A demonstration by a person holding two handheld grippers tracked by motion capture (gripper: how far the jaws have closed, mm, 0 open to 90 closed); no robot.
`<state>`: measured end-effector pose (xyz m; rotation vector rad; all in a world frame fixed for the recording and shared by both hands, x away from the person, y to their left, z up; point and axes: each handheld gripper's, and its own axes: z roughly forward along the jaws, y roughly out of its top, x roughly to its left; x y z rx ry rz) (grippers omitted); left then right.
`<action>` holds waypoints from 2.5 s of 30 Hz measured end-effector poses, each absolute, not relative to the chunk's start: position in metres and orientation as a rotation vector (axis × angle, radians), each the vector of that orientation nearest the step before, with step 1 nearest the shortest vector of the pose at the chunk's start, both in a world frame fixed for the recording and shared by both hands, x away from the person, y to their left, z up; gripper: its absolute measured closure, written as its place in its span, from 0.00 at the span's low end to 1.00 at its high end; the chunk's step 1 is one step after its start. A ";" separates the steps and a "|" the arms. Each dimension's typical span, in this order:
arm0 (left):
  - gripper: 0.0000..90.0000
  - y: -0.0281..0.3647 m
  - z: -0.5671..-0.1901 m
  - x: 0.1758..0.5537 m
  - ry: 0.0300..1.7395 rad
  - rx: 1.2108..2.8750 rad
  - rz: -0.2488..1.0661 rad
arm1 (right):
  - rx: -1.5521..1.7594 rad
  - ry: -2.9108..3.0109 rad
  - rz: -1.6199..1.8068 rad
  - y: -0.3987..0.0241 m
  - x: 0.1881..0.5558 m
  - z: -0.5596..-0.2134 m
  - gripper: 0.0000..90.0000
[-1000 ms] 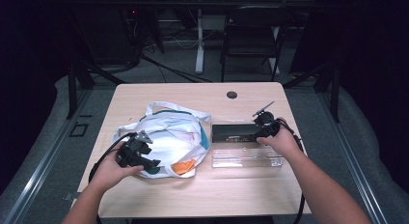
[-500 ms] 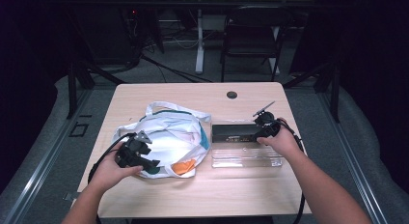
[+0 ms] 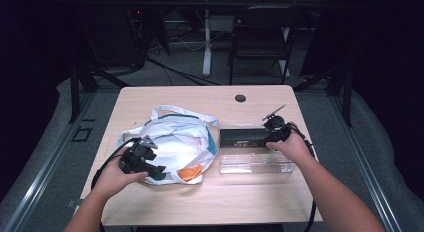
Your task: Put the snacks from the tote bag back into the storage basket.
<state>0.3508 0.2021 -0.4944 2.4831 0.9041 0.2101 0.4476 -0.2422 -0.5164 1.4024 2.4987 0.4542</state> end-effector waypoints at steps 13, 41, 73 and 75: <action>0.44 0.204 -0.492 0.350 0.909 2.475 0.217 | 1.396 2.490 0.477 -0.245 0.441 -0.507 0.41; 0.44 0.213 -0.486 0.350 0.933 2.439 0.236 | 1.196 2.499 0.548 -0.235 0.395 -0.470 0.41; 0.44 0.211 -0.493 0.333 0.930 2.415 0.270 | 0.881 2.602 0.957 -0.167 0.299 -0.484 0.45; 0.44 0.211 -0.495 0.332 0.928 2.419 0.273 | 0.874 2.605 0.963 -0.166 0.297 -0.488 0.45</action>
